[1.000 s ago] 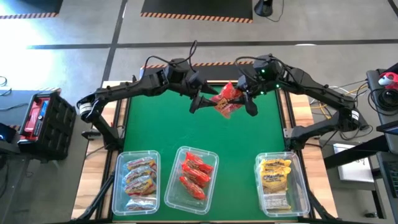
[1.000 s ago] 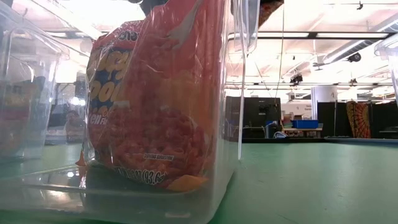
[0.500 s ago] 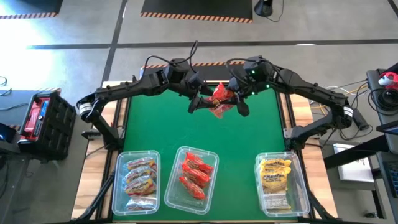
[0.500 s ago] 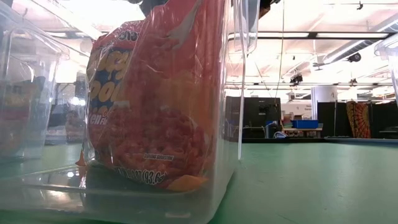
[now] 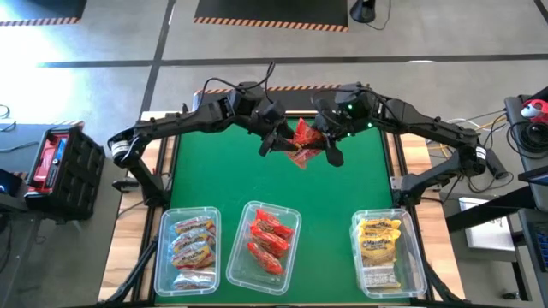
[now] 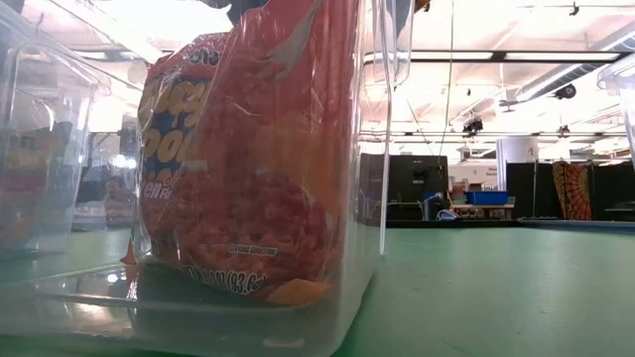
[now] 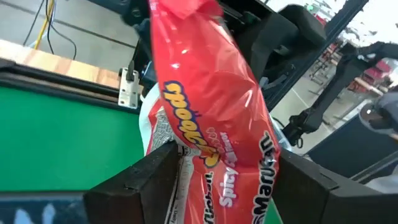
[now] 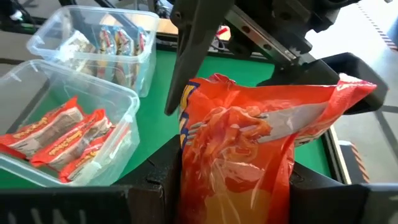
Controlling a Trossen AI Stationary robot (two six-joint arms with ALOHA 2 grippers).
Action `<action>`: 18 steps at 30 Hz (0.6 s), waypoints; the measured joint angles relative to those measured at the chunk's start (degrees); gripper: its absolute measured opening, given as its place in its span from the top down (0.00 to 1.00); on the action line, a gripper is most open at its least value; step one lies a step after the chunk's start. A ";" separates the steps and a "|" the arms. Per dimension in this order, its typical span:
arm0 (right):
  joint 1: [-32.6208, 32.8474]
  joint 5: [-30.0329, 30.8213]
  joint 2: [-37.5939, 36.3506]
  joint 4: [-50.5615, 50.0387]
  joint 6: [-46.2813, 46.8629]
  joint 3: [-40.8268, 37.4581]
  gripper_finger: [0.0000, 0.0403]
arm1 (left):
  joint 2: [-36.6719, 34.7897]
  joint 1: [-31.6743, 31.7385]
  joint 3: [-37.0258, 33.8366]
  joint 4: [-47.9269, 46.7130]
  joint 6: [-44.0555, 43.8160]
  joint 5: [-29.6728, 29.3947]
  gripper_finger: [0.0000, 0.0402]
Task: Sort Maruchan noodles
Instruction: Put the orange noodle pack into the middle transparent bin
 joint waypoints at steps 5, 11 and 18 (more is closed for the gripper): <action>1.13 5.64 -0.04 -0.04 0.65 0.00 0.67 | 0.02 0.14 0.00 -0.98 -4.31 -0.11 0.50; 1.41 5.81 -0.04 -0.20 2.31 0.25 0.67 | 0.04 0.09 0.00 -1.26 -5.64 -0.18 0.51; 1.77 6.20 -0.04 0.00 2.31 0.26 0.67 | 0.22 0.09 0.00 -1.35 -5.47 -0.05 0.52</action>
